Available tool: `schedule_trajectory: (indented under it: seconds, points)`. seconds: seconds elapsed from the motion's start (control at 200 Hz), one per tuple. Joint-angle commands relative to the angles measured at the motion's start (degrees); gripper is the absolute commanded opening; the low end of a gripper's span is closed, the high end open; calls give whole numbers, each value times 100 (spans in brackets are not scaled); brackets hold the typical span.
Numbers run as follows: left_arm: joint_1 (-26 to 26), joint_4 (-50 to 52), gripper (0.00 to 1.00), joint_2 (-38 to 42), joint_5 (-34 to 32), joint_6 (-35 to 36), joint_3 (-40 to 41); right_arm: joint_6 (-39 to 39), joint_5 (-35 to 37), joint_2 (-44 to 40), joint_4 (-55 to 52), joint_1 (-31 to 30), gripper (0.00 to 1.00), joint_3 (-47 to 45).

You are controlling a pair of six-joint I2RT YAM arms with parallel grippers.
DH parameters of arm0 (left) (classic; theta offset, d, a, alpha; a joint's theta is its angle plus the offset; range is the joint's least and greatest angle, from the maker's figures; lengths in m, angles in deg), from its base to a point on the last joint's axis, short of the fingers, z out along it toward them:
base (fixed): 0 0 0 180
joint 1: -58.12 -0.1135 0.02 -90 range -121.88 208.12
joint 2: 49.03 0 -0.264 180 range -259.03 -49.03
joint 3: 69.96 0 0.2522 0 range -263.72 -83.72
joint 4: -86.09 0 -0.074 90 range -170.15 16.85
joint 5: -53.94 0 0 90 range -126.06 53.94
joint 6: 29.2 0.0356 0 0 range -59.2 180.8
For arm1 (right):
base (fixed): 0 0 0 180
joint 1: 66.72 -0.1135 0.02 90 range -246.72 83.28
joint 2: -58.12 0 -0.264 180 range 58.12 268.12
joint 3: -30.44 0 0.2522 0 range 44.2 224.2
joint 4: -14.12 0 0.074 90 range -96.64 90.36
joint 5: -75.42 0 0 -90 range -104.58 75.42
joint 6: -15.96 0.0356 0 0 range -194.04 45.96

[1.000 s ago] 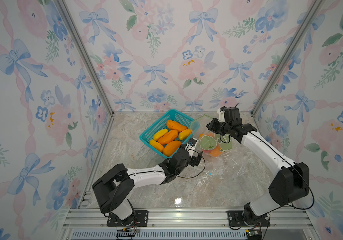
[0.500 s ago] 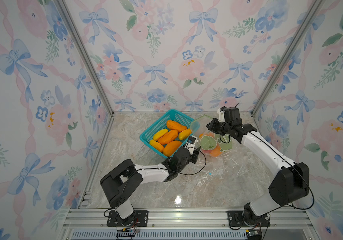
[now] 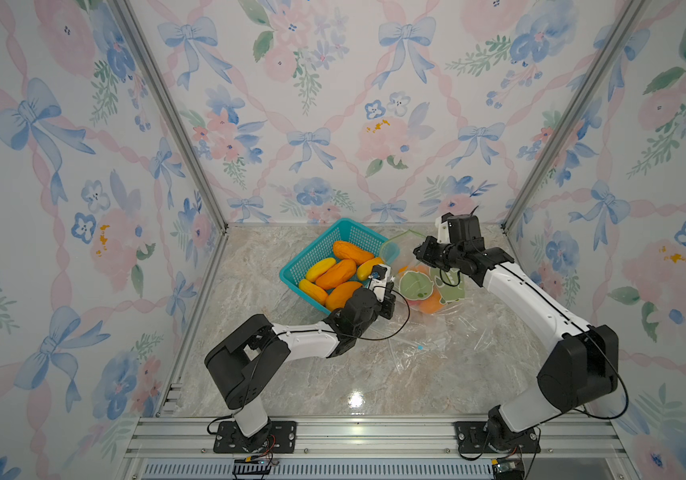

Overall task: Place the mango in a zip-top bag and seal the zipper
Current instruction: Adjust the zipper food storage bag in the zipper food storage bag.

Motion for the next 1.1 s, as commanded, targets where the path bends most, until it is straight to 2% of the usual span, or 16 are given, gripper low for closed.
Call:
schedule_trajectory:
  seconds: [0.0, 0.175, 0.295, 0.395, 0.46, 0.56, 0.645, 0.75, 0.835, 0.845, 0.855, 0.865, 0.995, 1.095]
  points:
    - [-66, -127, 0, 99, 141, 164, -62, -110, 35, -232, 16, 44, 0, 44]
    - [-216, 40, 0, 465, 865, 841, -384, -601, 223, -531, -403, 100, 2, 299]
    - [-377, 980, 0, 458, 1638, 1460, -1325, -923, 481, -874, -818, 214, 5, 541]
    - [-405, 1676, 0, 438, 2026, 2056, -2074, -1122, 629, -1198, -1070, 345, 9, 664]
    - [-428, 2125, 0, 408, 2242, 2414, -2539, -1203, 631, -1384, -1169, 450, 20, 699]
    - [-482, 2883, 0, 292, 2574, 2979, -3203, -1312, 605, -1650, -1343, 616, 48, 750]
    - [-523, 3389, 0, 251, 2777, 3502, -3522, -1435, 558, -1832, -1483, 751, 62, 825]
    - [-579, 4041, 0, 249, 3091, 4032, -3833, -1819, 312, -1962, -1637, 879, 72, 975]
    - [-622, 4547, 0, 266, 3281, 4392, -4049, -2397, -199, -1988, -1691, 888, 77, 1102]
    - [-624, 4601, 0, 263, 3300, 4428, -4065, -2459, -279, -1988, -1682, 881, 83, 1100]
    - [-631, 4667, 0, 278, 3331, 4464, -4082, -2532, -370, -1988, -1678, 886, 94, 1107]
    - [-637, 4719, 0, 284, 3368, 4466, -4101, -2589, -454, -1983, -1670, 883, 99, 1108]
    - [-724, 5323, 0, 386, 3768, 4883, -4197, -3373, -1695, -1895, -1500, 791, 99, 1109]
    - [-838, 5768, 0, 468, 4034, 5036, -4167, -3778, -2155, -1787, -1264, 610, 99, 1078]
